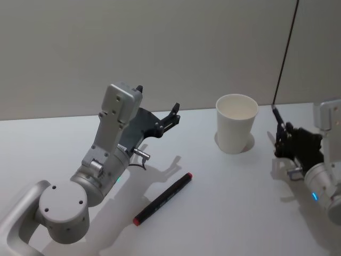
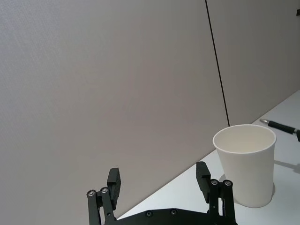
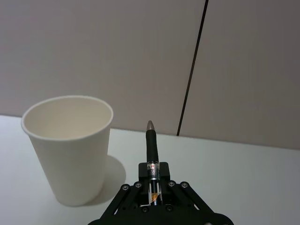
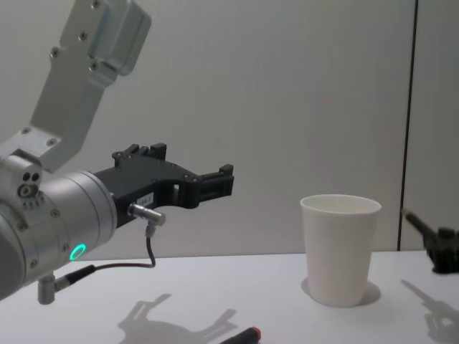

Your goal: Place the pen into the pen holder.

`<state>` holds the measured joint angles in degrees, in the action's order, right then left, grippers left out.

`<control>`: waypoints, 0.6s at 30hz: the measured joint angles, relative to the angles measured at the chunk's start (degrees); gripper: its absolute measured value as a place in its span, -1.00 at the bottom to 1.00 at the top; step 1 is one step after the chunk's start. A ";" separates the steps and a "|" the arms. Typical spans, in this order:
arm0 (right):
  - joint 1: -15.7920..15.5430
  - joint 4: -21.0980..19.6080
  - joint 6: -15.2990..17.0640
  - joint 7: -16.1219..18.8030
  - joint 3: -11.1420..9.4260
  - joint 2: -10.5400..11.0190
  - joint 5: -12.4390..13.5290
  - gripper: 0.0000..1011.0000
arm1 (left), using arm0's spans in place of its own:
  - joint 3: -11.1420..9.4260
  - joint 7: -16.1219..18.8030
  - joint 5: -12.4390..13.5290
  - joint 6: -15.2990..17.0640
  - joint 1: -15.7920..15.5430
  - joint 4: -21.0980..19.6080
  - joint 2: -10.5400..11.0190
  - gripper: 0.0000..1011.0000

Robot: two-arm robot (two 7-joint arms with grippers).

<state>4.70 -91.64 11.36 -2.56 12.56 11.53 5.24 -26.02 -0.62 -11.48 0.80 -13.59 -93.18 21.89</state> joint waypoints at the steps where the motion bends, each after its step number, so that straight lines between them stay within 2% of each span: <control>1: 0.08 0.02 -0.57 0.00 -0.05 0.03 -0.08 -0.74 | 0.00 0.00 0.00 0.00 0.00 0.00 0.00 0.98; 4: 0.43 0.17 -3.70 0.23 -0.41 0.16 -0.37 -0.74 | 0.00 0.00 0.00 0.00 0.00 0.00 0.00 0.98; 8: 0.80 0.29 -6.04 0.58 -0.70 0.25 -0.43 -0.74 | 0.00 0.00 0.00 0.00 0.00 0.00 0.00 0.98; 10: 1.30 0.49 -8.84 1.13 -1.03 0.35 -0.42 -0.74 | 0.00 0.00 0.00 0.00 0.00 0.00 0.00 0.98; 12: 1.44 0.54 -9.25 1.24 -1.11 0.36 -0.41 -0.74 | 0.00 0.00 0.00 0.00 0.00 0.00 0.00 0.98; 18: 3.14 1.37 -14.99 3.05 -1.92 0.43 0.48 -0.74 | 0.00 0.00 0.00 0.00 0.00 0.00 0.00 0.98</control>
<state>7.85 -90.27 -3.62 0.49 10.64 11.96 5.72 -26.02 -0.62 -11.48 0.80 -13.59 -93.18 21.89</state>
